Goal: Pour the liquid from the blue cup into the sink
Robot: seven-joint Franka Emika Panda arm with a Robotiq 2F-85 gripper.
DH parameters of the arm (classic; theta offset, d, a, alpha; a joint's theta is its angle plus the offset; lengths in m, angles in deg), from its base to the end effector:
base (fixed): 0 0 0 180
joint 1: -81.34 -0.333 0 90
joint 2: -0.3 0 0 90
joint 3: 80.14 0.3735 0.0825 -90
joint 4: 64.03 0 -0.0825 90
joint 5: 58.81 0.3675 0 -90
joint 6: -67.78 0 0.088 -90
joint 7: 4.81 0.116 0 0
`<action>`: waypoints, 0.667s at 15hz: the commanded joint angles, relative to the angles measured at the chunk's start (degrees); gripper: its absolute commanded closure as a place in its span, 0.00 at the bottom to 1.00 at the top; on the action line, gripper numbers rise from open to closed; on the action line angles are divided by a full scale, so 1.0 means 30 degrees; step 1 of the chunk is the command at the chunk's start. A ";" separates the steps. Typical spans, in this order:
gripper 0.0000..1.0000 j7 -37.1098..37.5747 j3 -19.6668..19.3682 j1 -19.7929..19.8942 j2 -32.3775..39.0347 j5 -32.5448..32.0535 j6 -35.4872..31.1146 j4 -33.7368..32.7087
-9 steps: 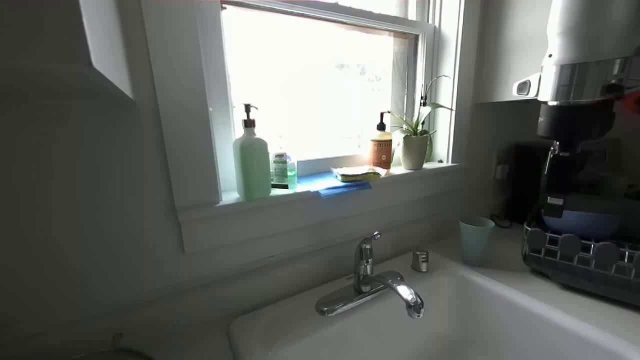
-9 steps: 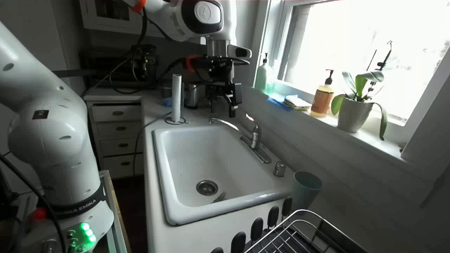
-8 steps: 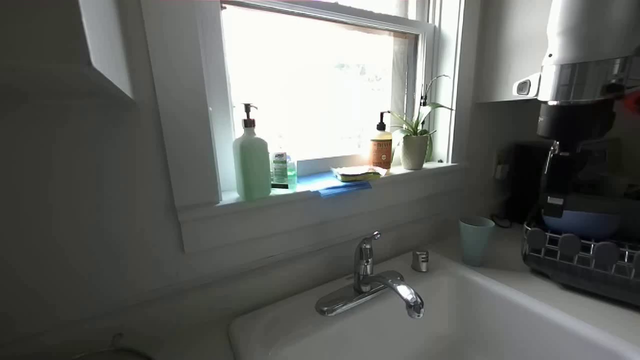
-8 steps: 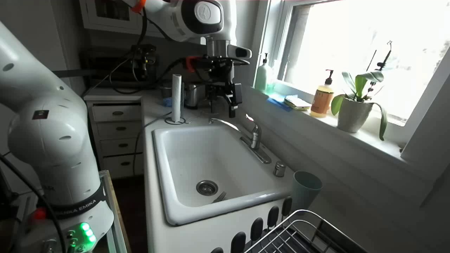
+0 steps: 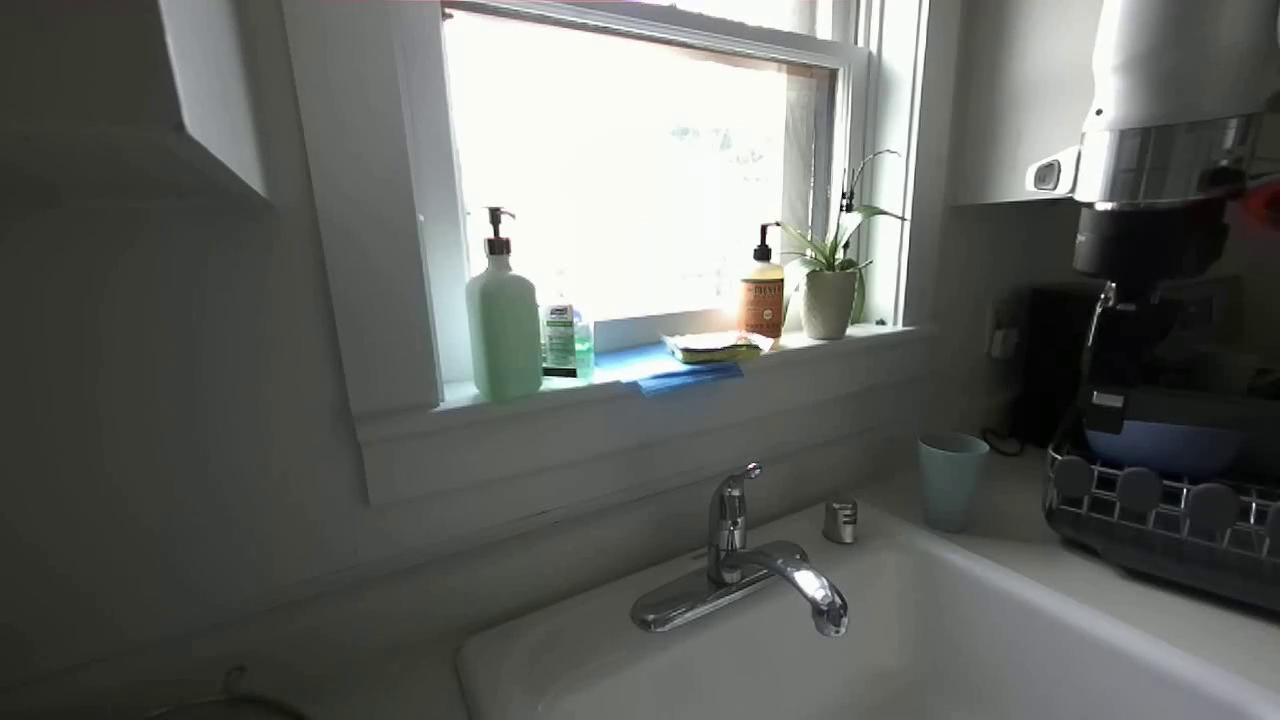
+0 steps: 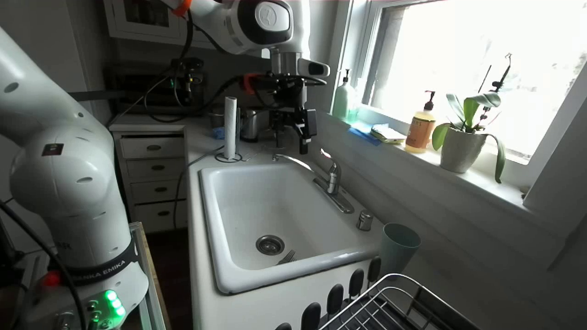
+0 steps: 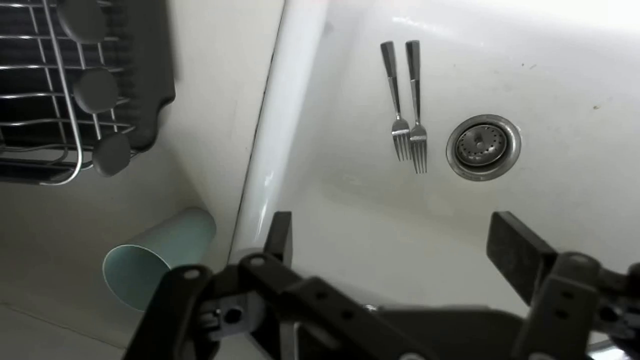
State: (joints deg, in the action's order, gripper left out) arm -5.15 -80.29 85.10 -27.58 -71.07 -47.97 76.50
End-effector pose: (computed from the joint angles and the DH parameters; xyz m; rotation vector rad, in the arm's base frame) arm 0.3621 -0.0390 0.5266 2.9448 0.0383 0.0691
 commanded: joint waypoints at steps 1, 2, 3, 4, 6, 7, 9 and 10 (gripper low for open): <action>0.00 0.0057 -0.0995 0.0923 0.1678 -0.0302 0.0552 -0.1859; 0.00 -0.0321 -0.1481 0.1160 0.2153 -0.0107 0.0767 -0.2440; 0.00 -0.0845 -0.1998 0.1334 0.2607 0.0093 0.0689 -0.2902; 0.00 -0.1930 -0.2677 0.1353 0.3318 0.0688 0.1349 -0.3781; 0.00 -0.3808 -0.3775 0.1479 0.4516 0.1164 0.1614 -0.4967; 0.00 -0.4640 -0.4249 0.1546 0.5170 0.1471 0.1707 -0.5575; 0.00 -0.6489 -0.5089 0.1660 0.6518 0.2323 0.1913 -0.6734; 0.00 -0.7221 -0.5416 0.1752 0.7292 0.2851 0.2010 -0.7416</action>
State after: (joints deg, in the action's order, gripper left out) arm -19.63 -94.11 89.65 -13.23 -67.06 -44.61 61.65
